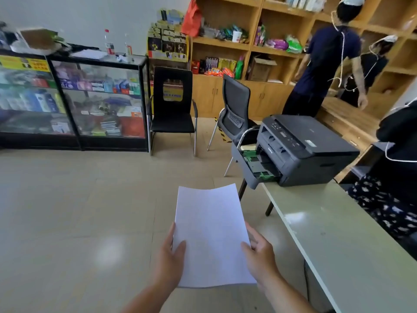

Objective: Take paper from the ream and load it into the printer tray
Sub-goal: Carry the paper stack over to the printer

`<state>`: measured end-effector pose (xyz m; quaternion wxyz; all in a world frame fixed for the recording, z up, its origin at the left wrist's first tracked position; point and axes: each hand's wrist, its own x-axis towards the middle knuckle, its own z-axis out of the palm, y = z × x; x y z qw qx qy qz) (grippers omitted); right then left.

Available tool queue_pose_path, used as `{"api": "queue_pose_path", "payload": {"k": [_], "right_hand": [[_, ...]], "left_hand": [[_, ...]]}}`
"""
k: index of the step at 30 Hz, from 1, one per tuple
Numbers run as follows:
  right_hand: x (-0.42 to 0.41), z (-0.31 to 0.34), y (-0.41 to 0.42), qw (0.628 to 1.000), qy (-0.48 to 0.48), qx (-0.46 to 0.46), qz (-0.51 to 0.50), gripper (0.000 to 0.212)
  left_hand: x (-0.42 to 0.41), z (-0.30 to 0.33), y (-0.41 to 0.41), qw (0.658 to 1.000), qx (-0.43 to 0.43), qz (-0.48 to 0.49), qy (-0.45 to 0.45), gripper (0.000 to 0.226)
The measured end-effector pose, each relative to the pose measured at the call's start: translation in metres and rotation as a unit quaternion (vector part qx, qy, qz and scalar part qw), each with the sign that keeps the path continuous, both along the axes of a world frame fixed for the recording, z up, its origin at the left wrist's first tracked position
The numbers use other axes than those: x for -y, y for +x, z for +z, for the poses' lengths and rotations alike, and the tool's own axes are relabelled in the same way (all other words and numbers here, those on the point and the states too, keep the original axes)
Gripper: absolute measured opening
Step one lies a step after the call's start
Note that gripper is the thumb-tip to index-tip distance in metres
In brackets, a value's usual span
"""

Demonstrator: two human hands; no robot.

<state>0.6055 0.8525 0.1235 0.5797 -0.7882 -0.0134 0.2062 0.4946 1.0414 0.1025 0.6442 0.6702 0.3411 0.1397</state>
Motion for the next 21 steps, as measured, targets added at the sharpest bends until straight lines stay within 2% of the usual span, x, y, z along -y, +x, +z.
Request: {"api": "queue_pose_path", "payload": {"k": [9, 21], "right_hand": [[-0.129, 0.007, 0.144, 0.999, 0.005, -0.027, -0.046, 0.064], [-0.229, -0.006, 0.349, 0.991, 0.056, -0.050, -0.110, 0.060]], "left_hand": [[-0.147, -0.017, 0.163, 0.998, -0.033, -0.059, -0.012, 0.059], [-0.263, -0.033, 0.398, 0.993, -0.042, -0.109, 0.035, 0.059]]}}
